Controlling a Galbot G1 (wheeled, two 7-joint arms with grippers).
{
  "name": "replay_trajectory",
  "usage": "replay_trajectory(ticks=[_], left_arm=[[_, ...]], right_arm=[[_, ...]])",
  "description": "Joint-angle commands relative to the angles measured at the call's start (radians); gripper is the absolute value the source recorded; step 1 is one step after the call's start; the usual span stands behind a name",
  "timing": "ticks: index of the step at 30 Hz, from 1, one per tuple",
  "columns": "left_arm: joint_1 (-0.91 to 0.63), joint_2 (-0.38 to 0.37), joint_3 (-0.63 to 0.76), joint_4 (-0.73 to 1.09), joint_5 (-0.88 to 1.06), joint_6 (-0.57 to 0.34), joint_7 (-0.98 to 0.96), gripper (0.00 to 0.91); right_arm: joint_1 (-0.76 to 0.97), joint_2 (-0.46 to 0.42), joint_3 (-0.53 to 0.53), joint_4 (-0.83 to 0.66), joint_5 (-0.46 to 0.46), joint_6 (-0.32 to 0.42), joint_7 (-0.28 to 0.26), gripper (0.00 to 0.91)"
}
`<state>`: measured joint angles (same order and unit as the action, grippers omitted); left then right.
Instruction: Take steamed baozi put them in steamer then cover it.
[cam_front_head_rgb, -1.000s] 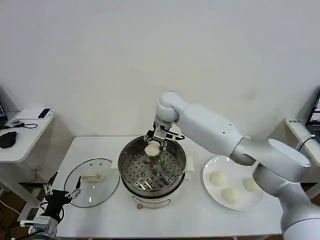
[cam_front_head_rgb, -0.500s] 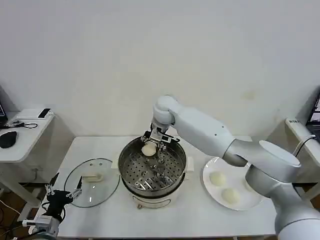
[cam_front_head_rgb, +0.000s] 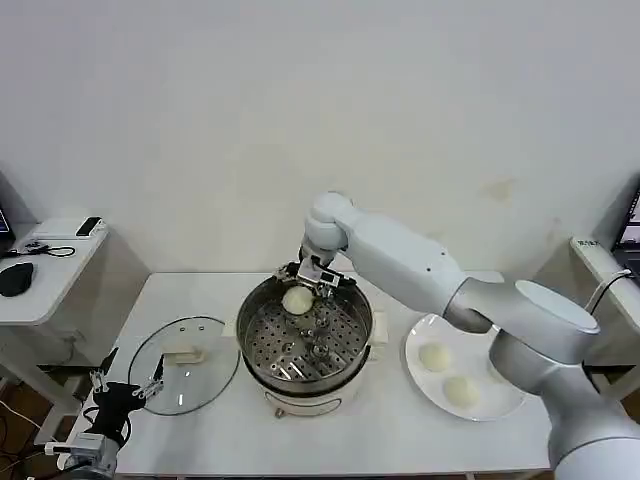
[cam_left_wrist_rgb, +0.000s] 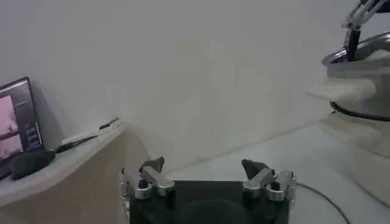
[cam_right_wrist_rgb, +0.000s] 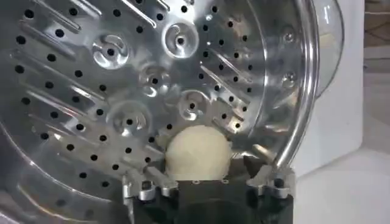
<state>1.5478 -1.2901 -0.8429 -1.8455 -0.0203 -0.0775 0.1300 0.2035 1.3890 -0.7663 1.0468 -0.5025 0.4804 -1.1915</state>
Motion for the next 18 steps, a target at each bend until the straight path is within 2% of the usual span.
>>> replay_trajectory(ticks=[1, 3, 8, 10, 11, 14, 16, 18], left_arm=[[0.001, 0.000, 0.001, 0.001, 0.000, 0.000, 0.001, 0.907], [0.002, -0.002, 0.001, -0.002, 0.001, 0.001, 0.002, 0.907], [0.008, -0.003, 0.002, -0.013, -0.001, 0.006, 0.004, 0.907], [0.010, -0.004, 0.002, -0.017, -0.001, 0.007, 0.006, 0.907], [0.011, -0.005, 0.003, -0.021, -0.001, 0.008, 0.006, 0.907], [0.013, -0.004, 0.003, -0.036, -0.001, 0.012, 0.009, 0.907], [0.017, -0.004, 0.003, -0.049, -0.003, 0.015, 0.011, 0.907], [0.022, -0.003, 0.002, -0.062, -0.005, 0.021, 0.013, 0.907]], right_arm=[[0.011, -0.041, 0.011, 0.093, 0.078, -0.036, -0.024, 0.907], [0.030, -0.086, 0.026, 0.163, 0.152, -0.085, -0.044, 0.907], [0.083, -0.191, 0.029, 0.244, 0.273, -0.156, -0.046, 0.907], [0.108, -0.247, 0.010, 0.286, 0.338, -0.227, -0.041, 0.907], [0.119, -0.291, 0.002, 0.318, 0.379, -0.297, -0.034, 0.907], [0.132, -0.361, -0.002, 0.358, 0.445, -0.384, -0.025, 0.907], [0.142, -0.420, 0.002, 0.380, 0.487, -0.503, -0.028, 0.907], [0.146, -0.447, 0.013, 0.375, 0.512, -0.552, -0.034, 0.907]])
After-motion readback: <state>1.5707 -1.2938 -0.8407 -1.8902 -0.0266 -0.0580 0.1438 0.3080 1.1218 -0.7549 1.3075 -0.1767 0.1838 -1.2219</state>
